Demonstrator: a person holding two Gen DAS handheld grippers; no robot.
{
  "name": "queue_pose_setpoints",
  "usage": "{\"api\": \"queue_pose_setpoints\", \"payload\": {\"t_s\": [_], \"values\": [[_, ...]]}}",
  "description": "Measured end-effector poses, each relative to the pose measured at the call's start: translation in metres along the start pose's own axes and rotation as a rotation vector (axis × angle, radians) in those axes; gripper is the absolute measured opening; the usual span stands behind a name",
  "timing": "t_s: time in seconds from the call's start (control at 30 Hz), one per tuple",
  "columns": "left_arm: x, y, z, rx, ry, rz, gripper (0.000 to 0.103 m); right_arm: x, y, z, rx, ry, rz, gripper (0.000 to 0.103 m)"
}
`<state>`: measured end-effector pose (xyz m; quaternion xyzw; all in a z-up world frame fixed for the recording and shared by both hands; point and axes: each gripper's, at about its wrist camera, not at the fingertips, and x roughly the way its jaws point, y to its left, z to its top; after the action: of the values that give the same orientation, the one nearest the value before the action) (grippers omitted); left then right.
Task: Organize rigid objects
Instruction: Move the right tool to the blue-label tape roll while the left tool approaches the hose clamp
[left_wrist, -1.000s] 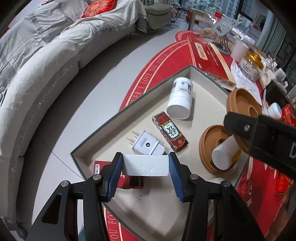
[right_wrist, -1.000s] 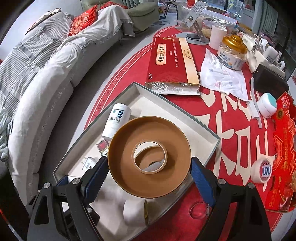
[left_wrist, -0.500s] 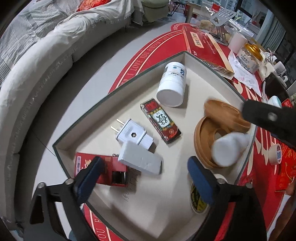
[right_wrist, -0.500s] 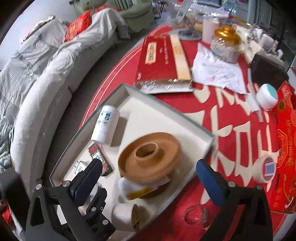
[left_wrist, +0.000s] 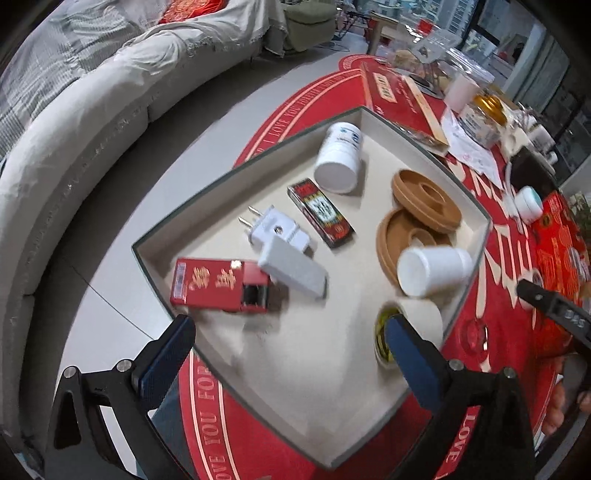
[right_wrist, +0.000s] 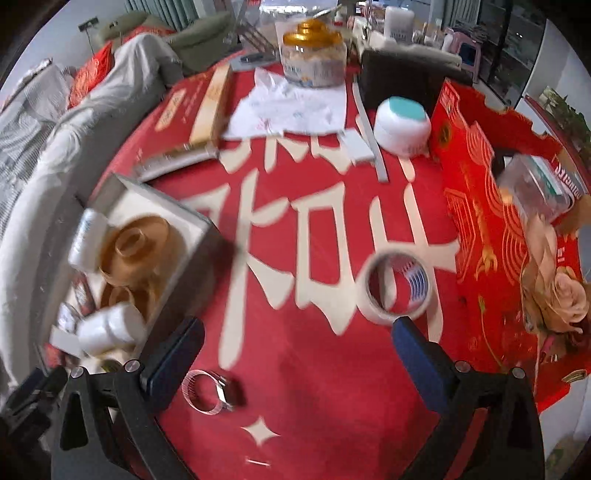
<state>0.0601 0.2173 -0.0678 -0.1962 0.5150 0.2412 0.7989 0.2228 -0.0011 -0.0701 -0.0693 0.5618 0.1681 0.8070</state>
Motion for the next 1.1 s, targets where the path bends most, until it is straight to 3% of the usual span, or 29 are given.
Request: {"api": "queue_pose_setpoints", "payload": {"t_s": [0.13,0.27,0.43,0.53,0.63,0.7,0.87,1.03,1.1], "values": [[-0.007,-0.004,-0.013,0.035,0.007,-0.008,0.103,0.003,0.011,-0.019,-0.061,0.018,0.032,0.102],[-0.009,-0.008,-0.021,0.052,0.016,-0.011,0.103,0.015,0.030,-0.036,-0.164,0.028,-0.024,0.102],[-0.015,-0.009,-0.029,0.064,0.022,-0.013,0.103,0.031,0.031,-0.043,-0.139,0.084,-0.076,0.102],[-0.018,-0.010,-0.031,0.067,0.014,-0.013,0.103,0.029,0.032,-0.059,-0.169,0.128,-0.043,0.102],[-0.021,-0.010,-0.035,0.070,0.008,-0.015,0.103,0.017,0.053,-0.094,-0.362,0.180,0.053,0.102],[-0.023,-0.009,-0.037,0.076,0.010,-0.011,0.103,0.005,0.059,-0.105,-0.439,0.137,0.083,0.102],[-0.026,-0.007,-0.045,0.073,0.021,-0.005,0.103,-0.006,0.026,-0.064,-0.325,-0.092,-0.077,0.102],[-0.024,-0.009,-0.058,0.095,0.052,0.011,0.103,0.014,0.020,-0.028,-0.368,-0.134,-0.134,0.102],[-0.022,-0.009,-0.063,0.104,0.066,0.022,0.103,0.021,0.024,-0.016,-0.403,-0.127,-0.116,0.102]]}}
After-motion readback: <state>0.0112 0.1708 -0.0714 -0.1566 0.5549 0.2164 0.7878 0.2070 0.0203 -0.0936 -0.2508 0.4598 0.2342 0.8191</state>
